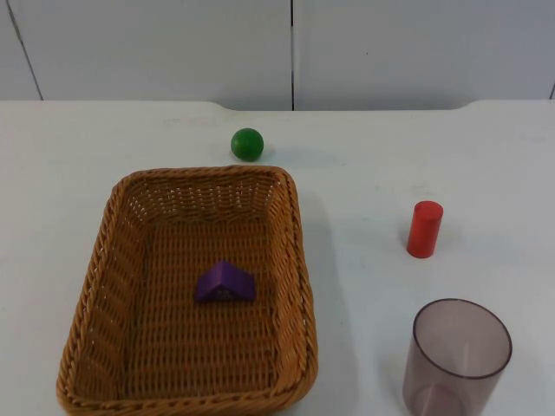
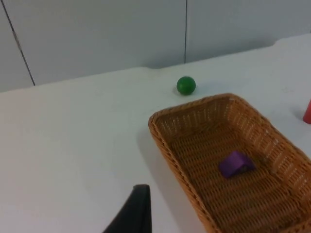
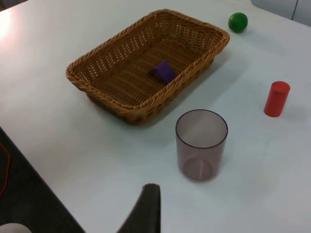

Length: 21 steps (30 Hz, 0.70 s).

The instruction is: Pick up the basket with the left hand and place the triangular block into the basket with the right hand.

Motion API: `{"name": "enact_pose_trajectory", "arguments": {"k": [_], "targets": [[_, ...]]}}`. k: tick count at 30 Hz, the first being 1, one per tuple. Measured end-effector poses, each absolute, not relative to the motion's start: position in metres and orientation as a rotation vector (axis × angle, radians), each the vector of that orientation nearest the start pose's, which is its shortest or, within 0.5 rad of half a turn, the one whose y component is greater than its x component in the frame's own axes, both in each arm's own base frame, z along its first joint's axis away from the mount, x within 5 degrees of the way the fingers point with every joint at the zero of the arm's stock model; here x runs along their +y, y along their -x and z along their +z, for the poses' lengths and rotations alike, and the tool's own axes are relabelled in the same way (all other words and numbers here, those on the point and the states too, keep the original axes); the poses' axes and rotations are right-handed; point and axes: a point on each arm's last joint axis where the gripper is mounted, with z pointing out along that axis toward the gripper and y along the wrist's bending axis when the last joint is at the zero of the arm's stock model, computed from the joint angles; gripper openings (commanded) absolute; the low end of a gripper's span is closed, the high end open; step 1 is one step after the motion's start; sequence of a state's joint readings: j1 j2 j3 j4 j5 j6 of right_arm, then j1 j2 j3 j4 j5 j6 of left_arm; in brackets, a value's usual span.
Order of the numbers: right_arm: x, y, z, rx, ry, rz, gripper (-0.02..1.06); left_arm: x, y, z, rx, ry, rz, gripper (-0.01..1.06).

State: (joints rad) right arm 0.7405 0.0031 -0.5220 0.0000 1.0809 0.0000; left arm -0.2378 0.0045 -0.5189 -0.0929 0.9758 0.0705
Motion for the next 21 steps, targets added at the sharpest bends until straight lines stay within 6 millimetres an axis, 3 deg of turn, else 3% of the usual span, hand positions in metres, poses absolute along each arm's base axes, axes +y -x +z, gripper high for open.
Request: {"name": "enact_pose_trajectory", "arguments": {"k": [7,21], "targets": [[-0.005,0.006,0.282,1.937,0.752,0.459,0.84,-0.002,0.005,0.277,2.038,-0.295,-0.166,1.05],[-0.005,0.006,0.282,1.938,0.752,0.458,0.84,-0.001,0.005,0.276,2.048,-0.272,-0.159,1.05]]}}
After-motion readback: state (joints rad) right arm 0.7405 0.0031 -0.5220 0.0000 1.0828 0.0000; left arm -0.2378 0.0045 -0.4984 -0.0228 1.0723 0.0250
